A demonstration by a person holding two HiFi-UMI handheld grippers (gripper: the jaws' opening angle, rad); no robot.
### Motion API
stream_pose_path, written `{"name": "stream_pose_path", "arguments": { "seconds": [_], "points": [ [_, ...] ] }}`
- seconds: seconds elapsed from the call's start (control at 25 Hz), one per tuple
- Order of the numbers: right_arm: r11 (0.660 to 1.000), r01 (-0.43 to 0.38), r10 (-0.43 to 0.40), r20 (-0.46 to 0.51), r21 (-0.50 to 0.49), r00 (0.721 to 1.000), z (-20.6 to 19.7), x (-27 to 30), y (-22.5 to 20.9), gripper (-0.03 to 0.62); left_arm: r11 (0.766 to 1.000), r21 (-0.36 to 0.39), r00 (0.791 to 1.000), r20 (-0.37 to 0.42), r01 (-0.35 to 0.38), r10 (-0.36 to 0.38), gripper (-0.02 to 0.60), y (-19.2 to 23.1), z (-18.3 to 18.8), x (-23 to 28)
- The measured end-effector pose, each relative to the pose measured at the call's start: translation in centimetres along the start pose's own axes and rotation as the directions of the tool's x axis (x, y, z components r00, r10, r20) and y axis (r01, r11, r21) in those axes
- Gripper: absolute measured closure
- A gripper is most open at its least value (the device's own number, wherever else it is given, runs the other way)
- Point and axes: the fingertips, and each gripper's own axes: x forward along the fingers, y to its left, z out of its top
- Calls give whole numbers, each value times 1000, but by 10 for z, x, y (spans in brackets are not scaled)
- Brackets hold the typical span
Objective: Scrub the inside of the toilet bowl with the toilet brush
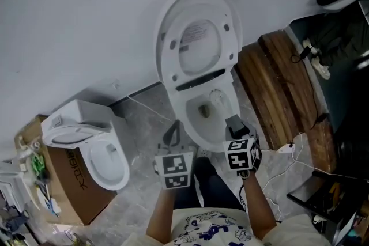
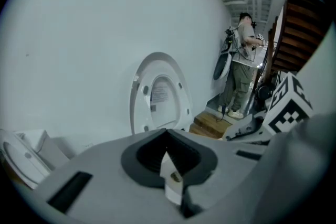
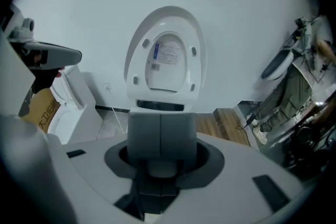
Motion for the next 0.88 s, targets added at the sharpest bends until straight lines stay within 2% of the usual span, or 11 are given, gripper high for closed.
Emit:
{"name": "stream_pose_path", "arguments": {
  "seconds": [0.32, 0.56, 0.88],
  "points": [
    [991, -11, -11, 161, 136, 987, 59, -51, -5, 425, 1000, 20, 995, 103, -21, 18, 578, 1, 56, -24],
    [984, -29, -14, 244, 173, 970, 86, -82, -1, 425, 999, 18, 987, 153, -48, 45, 578, 9, 82, -45],
    [981, -46, -25, 357, 187, 934, 116, -117, -1, 425, 996, 16, 969, 230, -93, 87, 578, 21, 112, -72]
  ]
}}
